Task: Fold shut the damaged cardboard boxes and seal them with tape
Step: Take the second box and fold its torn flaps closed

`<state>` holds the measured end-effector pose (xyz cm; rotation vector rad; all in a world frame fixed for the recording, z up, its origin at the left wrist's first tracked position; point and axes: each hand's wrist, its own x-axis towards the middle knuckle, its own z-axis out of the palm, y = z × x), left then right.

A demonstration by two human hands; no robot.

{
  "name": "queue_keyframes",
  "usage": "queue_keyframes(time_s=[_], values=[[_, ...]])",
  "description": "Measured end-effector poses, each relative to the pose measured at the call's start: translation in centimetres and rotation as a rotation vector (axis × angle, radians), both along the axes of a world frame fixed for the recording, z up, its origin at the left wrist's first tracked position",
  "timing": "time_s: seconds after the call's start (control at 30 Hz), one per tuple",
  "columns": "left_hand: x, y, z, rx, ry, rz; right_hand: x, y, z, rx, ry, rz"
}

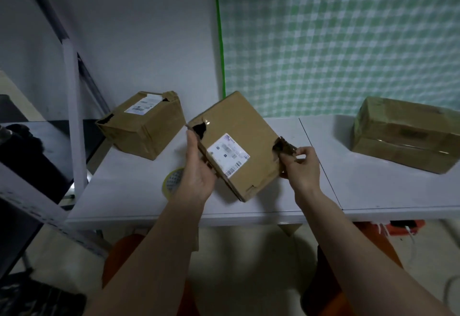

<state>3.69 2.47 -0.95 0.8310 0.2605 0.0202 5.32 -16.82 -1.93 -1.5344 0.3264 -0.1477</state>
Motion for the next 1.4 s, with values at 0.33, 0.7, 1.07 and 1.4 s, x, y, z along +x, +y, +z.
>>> queue_keyframes(time_s=[0.33, 0.7, 1.07, 1.4], values=[[0.6, -0.9, -2.0, 0.396, -0.049, 0.018, -0.2, 0.5, -0.4, -0.11, 0.034, 0.004], [-0.5, -4.8, -0.6, 0.049, -0.001, -0.002, -1.9, 3.7, 0.3, 0.399, 0.132, 0.335], [-1.4, 3.4, 0.8, 0.425, 0.268, -0.213, 2.4, -1.0, 1.2, 0.422, 0.091, 0.157], [-1.6, -2.2, -2.4, 0.017, 0.314, 0.179, -0.3, 2.9, 1.7, 0.154, 0.133, 0.272]])
